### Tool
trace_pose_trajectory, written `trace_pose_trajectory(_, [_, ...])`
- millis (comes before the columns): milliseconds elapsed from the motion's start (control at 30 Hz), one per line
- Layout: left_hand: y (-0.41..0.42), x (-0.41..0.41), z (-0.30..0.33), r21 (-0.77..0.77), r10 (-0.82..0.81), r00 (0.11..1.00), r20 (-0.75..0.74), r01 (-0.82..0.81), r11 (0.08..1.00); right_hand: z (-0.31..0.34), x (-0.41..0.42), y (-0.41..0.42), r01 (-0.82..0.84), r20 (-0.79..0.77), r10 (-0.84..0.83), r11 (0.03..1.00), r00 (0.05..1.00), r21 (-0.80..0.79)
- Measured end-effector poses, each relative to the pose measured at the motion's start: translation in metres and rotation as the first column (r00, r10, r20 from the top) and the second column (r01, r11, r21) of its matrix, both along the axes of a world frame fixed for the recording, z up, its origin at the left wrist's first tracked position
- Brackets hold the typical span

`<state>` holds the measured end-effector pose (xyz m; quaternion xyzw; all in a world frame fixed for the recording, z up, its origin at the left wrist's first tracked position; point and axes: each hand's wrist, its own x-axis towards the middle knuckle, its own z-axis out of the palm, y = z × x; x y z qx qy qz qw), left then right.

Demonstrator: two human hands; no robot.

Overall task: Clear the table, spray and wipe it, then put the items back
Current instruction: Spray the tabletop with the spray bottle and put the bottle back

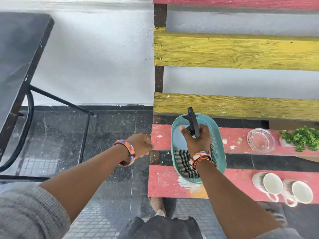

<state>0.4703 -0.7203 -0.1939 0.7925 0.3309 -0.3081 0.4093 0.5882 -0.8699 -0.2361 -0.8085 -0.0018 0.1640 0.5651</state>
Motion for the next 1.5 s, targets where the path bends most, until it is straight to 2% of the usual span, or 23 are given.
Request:
trace_pose_trajectory(67, [0.003, -0.003, -0.002, 0.014, 0.001, 1.0, 0.013, -0.001, 1.0, -0.002, 0.01, 0.002, -0.096, 0.008, 0.096, 0.995, 0.995, -0.024])
trace_pose_trajectory(133, [0.006, -0.006, -0.004, 0.014, 0.004, 1.0, 0.019, -0.004, 1.0, -0.003, 0.022, 0.005, -0.245, 0.034, 0.252, 0.96, 0.967, -0.135])
trace_pose_trajectory(200, [0.008, -0.008, -0.003, 0.0, 0.002, 1.0, 0.016, -0.002, 1.0, -0.005, 0.027, 0.009, -0.265, 0.057, 0.28, 0.944, 0.958, -0.196])
trace_pose_trajectory(300, [0.008, -0.011, 0.004, -0.014, 0.008, 0.999, 0.042, -0.007, 1.0, 0.003, 0.019, 0.008, -0.152, 0.081, 0.159, 0.985, 0.984, -0.077])
trace_pose_trajectory(433, [0.007, -0.017, 0.027, -0.037, 0.06, 0.99, 0.13, -0.055, 0.998, 0.038, 0.001, 0.003, -0.087, 0.121, 0.07, 0.986, 0.99, 0.142])
trace_pose_trajectory(567, [0.002, -0.036, 0.06, -0.046, 0.039, 0.961, 0.274, -0.027, 0.999, 0.089, -0.027, 0.006, -0.166, 0.149, 0.13, 0.952, 0.98, 0.259])
trace_pose_trajectory(700, [-0.02, -0.058, 0.083, -0.364, 0.179, 0.944, 0.276, -0.07, 0.929, 0.142, -0.064, 0.016, -0.223, 0.256, 0.109, 0.853, 0.961, 0.471])
trace_pose_trajectory(767, [-0.032, -0.066, 0.091, -0.529, 0.327, 0.902, 0.282, -0.138, 0.837, 0.167, -0.083, 0.022, -0.249, 0.315, 0.086, 0.812, 0.945, 0.528])
trace_pose_trajectory(833, [-0.037, -0.074, 0.101, -0.662, 0.499, 0.826, 0.262, -0.223, 0.716, 0.187, -0.097, 0.028, -0.254, 0.335, 0.078, 0.813, 0.939, 0.523])
trace_pose_trajectory(900, [-0.034, -0.092, 0.114, -0.731, 0.579, 0.769, 0.271, -0.227, 0.643, 0.202, -0.116, 0.037, -0.265, 0.316, 0.106, 0.812, 0.943, 0.519])
trace_pose_trajectory(967, [-0.018, -0.115, 0.125, -0.724, 0.567, 0.761, 0.317, -0.192, 0.662, 0.217, -0.137, 0.052, -0.305, 0.281, 0.181, 0.81, 0.942, 0.501])
trace_pose_trajectory(1033, [0.002, -0.136, 0.136, -0.677, 0.522, 0.783, 0.338, -0.182, 0.713, 0.23, -0.152, 0.069, -0.33, 0.267, 0.228, 0.832, 0.936, 0.446])
trace_pose_trajectory(1133, [0.044, -0.171, 0.141, -0.639, 0.436, 0.854, 0.286, -0.169, 0.75, 0.245, -0.182, 0.109, -0.374, 0.227, 0.305, 0.836, 0.925, 0.402])
trace_pose_trajectory(1233, [0.083, -0.205, 0.157, -0.468, 0.27, 0.932, 0.24, -0.132, 0.874, 0.251, -0.206, 0.155, -0.418, 0.144, 0.394, 0.822, 0.908, 0.387])
trace_pose_trajectory(1300, [0.122, -0.23, 0.166, -0.262, 0.223, 0.923, 0.314, -0.142, 0.955, 0.254, -0.221, 0.193, -0.459, 0.067, 0.462, 0.835, 0.885, 0.303])
trace_pose_trajectory(1367, [0.174, -0.263, 0.172, 0.122, 0.079, 0.91, 0.406, -0.14, 0.983, 0.256, -0.238, 0.232, -0.499, -0.028, 0.51, 0.849, 0.859, 0.175])
trace_pose_trajectory(1433, [0.231, -0.304, 0.175, 0.502, -0.088, 0.942, 0.325, -0.093, 0.86, 0.256, -0.255, 0.272, -0.489, -0.087, 0.498, 0.866, 0.863, 0.108])
trace_pose_trajectory(1500, [0.28, -0.338, 0.177, 0.643, -0.147, 0.966, 0.213, -0.026, 0.765, 0.256, -0.269, 0.307, -0.434, -0.111, 0.445, 0.894, 0.889, 0.114])
